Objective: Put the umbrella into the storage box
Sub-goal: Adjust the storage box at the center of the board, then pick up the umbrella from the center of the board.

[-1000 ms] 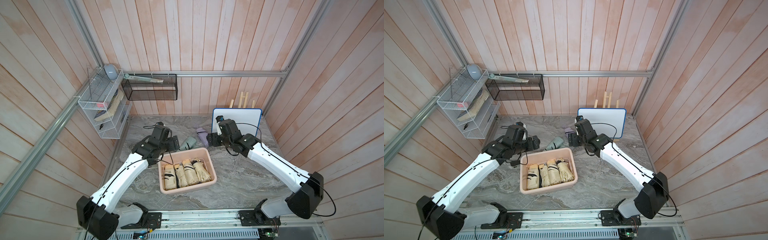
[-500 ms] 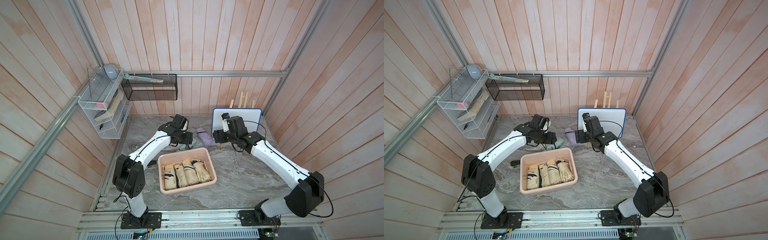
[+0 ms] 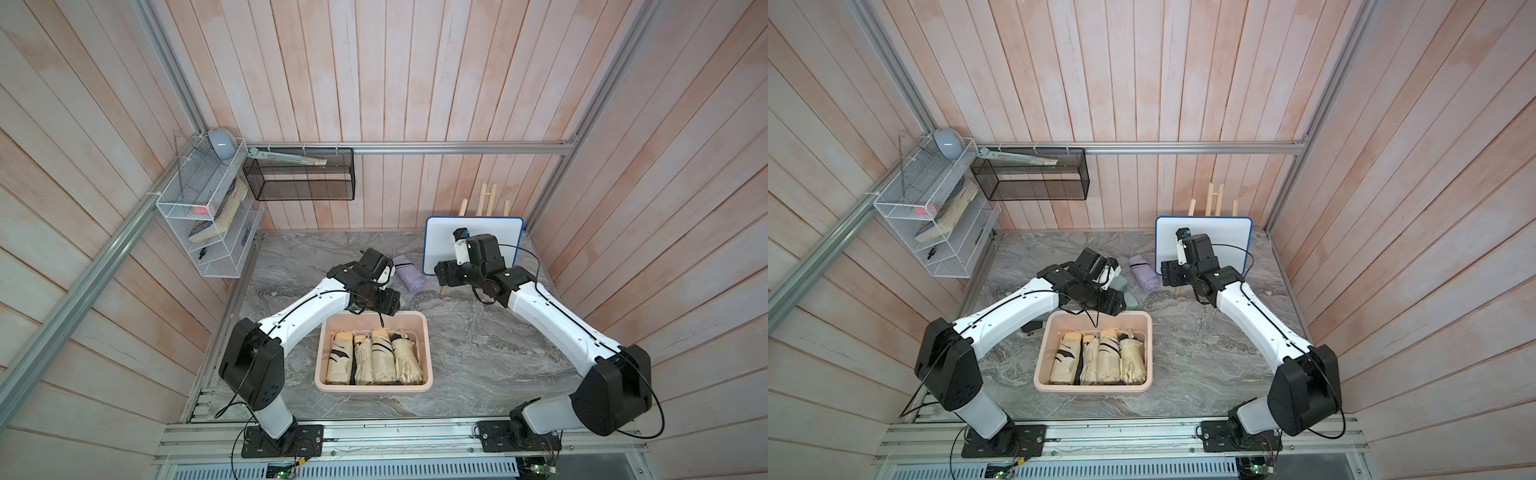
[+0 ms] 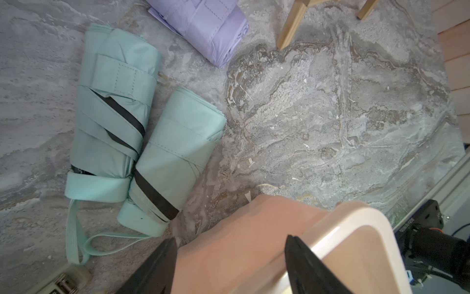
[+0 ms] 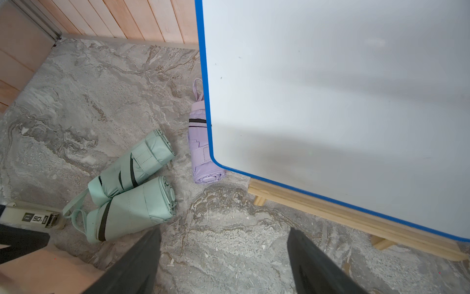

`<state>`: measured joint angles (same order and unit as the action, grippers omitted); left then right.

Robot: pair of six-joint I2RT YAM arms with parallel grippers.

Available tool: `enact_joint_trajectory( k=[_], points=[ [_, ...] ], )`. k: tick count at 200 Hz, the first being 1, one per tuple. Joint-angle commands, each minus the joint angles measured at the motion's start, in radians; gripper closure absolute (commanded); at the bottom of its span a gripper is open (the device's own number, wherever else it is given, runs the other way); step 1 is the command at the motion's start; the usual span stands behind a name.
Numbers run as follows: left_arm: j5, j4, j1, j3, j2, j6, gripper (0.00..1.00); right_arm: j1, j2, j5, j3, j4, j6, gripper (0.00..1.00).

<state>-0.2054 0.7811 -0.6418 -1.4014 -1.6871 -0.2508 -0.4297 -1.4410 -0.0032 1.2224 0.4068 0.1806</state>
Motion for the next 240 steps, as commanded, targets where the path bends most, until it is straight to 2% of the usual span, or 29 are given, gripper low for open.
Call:
enact_joint_trajectory(
  k=[1, 24, 37, 58, 78, 97, 132, 167, 197, 240],
  points=[
    [0.017, 0.007, 0.000, -0.028, 0.008, -0.020, 0.17, 0.007, 0.034, -0.019, -0.013, -0.020, -0.010, 0.16],
    [0.120, -0.022, 0.032, -0.134, -0.033, -0.036, 0.11, 0.013, 0.065, -0.016, -0.029, -0.038, -0.012, 0.16],
    [0.205, 0.003, 0.072, -0.211, -0.079, -0.103, 0.08, 0.017, 0.088, -0.014, -0.045, -0.048, -0.012, 0.16],
    [0.260, 0.066, 0.126, -0.319, -0.151, -0.221, 0.08, 0.021, 0.121, 0.003, -0.060, -0.045, -0.015, 0.16],
    [0.277, 0.039, 0.136, -0.329, -0.183, -0.239, 0.08, 0.028, 0.146, 0.014, -0.078, -0.044, -0.014, 0.16],
    [0.252, 0.036, 0.137, -0.353, -0.238, -0.157, 0.08, 0.035, 0.161, 0.021, -0.089, -0.041, -0.011, 0.16],
    [0.209, 0.026, 0.141, -0.366, -0.326, 0.072, 0.08, 0.044, 0.176, 0.015, -0.106, -0.042, -0.007, 0.16],
    [0.245, 0.036, 0.139, -0.404, -0.405, 0.280, 0.07, 0.057, 0.181, 0.009, -0.109, -0.035, -0.019, 0.16],
    [0.248, 0.051, 0.139, -0.413, -0.445, 0.370, 0.04, 0.071, 0.189, 0.011, -0.107, -0.030, -0.022, 0.15],
    [0.254, 0.078, 0.139, -0.411, -0.508, 0.421, 0.03, 0.073, 0.193, 0.024, -0.103, -0.016, -0.029, 0.16]
  ],
)
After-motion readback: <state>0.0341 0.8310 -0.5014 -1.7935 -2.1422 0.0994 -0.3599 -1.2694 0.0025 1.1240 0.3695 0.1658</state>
